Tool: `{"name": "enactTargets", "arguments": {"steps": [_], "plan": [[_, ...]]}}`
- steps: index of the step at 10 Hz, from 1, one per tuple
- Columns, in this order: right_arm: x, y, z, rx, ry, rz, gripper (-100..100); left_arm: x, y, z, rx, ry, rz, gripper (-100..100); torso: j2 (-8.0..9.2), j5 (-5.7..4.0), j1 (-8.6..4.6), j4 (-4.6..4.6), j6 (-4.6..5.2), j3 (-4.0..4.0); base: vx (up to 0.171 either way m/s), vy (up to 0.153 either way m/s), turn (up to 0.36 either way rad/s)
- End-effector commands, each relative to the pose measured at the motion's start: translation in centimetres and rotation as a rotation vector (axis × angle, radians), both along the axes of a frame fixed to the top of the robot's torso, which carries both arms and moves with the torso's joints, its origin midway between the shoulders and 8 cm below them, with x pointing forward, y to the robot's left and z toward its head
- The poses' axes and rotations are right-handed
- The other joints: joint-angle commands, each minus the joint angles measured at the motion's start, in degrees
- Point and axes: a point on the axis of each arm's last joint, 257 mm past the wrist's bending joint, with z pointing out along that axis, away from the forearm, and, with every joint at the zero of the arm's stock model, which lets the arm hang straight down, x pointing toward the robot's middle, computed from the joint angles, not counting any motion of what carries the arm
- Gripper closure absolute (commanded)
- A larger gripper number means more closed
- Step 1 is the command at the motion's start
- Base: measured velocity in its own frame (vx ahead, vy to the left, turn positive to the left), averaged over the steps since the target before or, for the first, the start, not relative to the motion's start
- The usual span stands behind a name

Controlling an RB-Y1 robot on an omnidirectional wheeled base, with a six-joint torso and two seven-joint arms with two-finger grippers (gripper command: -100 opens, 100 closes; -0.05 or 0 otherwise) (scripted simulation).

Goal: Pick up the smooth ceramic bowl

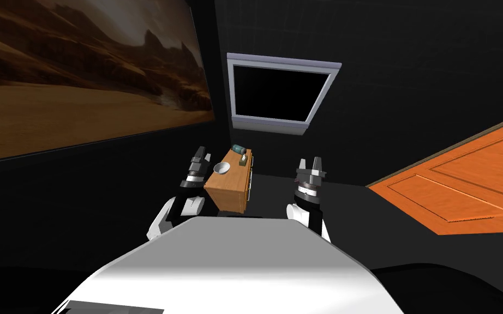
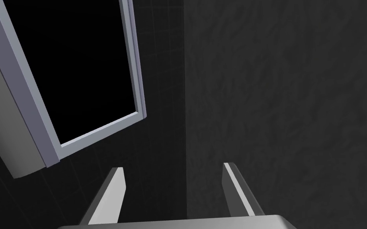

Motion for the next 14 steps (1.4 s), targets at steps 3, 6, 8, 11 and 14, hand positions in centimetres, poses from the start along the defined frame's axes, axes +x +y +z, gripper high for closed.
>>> {"name": "enactTargets", "arguments": {"steps": [3, 6, 8, 11, 14], "plan": [[0.0, 0.0, 0.0, 0.000, 0.000, 0.000, 0, 3.8, -0.2, -2.8, 0.011, 0.107, -0.016, -100, 0.06, -0.02, -0.08, 0.01, 0.00, 0.03, -0.070, -0.042, -0.144], [0.0, 0.0, 0.0, 0.000, 0.000, 0.000, 0, 7.1, -0.1, -5.2, 0.011, 0.201, -0.017, -100, 0.12, 0.00, -0.02, 0.02, -0.04, 0.07, -0.075, -0.034, -0.119], [0.0, 0.0, 0.0, 0.000, 0.000, 0.000, 0, 8.8, 0.0, -6.4, 0.009, 0.251, -0.014, -100, 0.00, 0.00, 0.01, 0.00, 0.00, 0.00, -0.044, -0.024, -0.103], [0.0, 0.0, 0.0, 0.000, 0.000, 0.000, 0, 11.7, 0.4, -8.2, -0.002, 0.336, -0.003, -100, -0.03, 0.01, 0.07, 0.00, -0.04, -0.01, -0.051, -0.020, -0.106], [0.0, 0.0, 0.0, 0.000, 0.000, 0.000, 0, 13.7, 0.9, -10.2, -0.013, 0.409, 0.013, -100, -0.02, 0.01, 0.08, 0.00, -0.03, -0.01, -0.044, -0.014, -0.086]]}}
